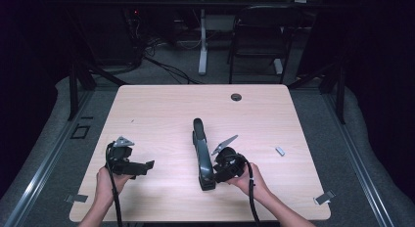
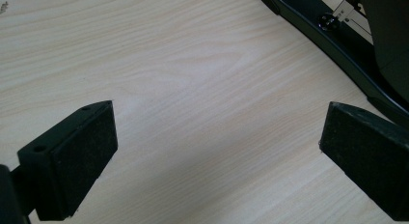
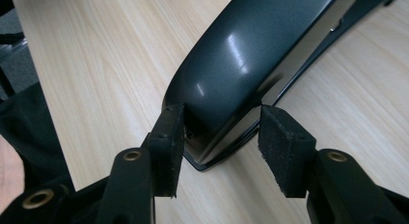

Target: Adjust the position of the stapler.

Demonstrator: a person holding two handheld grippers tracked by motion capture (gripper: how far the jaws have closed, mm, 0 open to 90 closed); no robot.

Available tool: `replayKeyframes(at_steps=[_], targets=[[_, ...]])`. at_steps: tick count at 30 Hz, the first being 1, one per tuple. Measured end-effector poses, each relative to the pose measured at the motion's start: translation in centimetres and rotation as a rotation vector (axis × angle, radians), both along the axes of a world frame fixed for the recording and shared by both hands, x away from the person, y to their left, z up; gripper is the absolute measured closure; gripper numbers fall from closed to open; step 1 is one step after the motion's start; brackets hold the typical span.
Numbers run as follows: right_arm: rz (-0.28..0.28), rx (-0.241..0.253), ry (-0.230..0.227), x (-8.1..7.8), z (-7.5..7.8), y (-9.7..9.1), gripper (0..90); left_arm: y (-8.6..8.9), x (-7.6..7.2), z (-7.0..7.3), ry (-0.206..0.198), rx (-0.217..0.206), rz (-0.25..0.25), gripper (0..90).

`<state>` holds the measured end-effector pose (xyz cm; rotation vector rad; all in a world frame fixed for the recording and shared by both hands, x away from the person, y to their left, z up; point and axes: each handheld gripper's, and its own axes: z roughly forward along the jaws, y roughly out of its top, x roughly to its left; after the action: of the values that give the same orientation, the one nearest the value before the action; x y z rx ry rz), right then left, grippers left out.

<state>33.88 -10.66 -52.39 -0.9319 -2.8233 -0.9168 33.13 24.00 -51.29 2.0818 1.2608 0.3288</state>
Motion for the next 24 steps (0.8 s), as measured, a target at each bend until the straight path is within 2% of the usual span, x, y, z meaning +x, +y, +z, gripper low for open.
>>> replayKeyframes(at_steps=[6,10,11,12,14,16,20,24], targets=[[0.035,0.002,0.0,-0.1,-0.1,1.5,52.7,-0.2,-0.1,0.1,0.004,-0.017,0.005,0.1],[0.033,0.017,0.006,0.2,-0.1,1.3,53.1,-0.2,-0.1,0.2,0.02,-0.029,0.004,0.1],[0.025,0.017,0.008,0.3,0.1,1.1,51.1,-0.4,-0.1,0.2,0.012,-0.018,0.008,0.1],[0.025,0.022,0.007,0.4,0.1,0.8,50.1,-0.4,-0.1,0.3,0.021,-0.011,0.002,0.1],[0.017,0.01,0.002,0.4,0.4,0.4,47.9,-0.4,-0.1,0.3,0.023,-0.014,0.003,0.1],[0.006,0.018,-0.002,0.4,0.5,0.1,46.4,-0.6,-0.1,0.2,0.021,-0.022,0.012,0.1],[-0.036,-0.018,-0.021,0.6,1.3,-1.9,39.6,-1.3,-0.1,0.4,0.035,-0.048,0.012,0.1],[-0.094,-0.042,-0.03,1.0,1.6,-3.8,31.9,-2.0,0.1,0.4,0.044,-0.045,0.008,0.1]])
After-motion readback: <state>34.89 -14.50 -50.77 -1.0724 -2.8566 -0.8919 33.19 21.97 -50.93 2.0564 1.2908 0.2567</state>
